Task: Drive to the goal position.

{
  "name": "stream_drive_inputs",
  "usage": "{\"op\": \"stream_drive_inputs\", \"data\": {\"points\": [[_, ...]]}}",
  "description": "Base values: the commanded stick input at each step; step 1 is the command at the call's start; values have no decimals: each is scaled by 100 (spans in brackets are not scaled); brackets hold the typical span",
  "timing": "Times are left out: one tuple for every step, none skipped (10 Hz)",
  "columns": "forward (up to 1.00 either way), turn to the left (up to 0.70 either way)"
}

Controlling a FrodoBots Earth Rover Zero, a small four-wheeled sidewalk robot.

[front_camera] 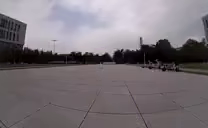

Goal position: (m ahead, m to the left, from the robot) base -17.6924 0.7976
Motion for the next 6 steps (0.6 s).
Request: {"op": "stream_drive_inputs", "data": {"points": [[70, -14], [70, -14], [70, -14], [70, -14], [70, -13], [70, 0]]}}
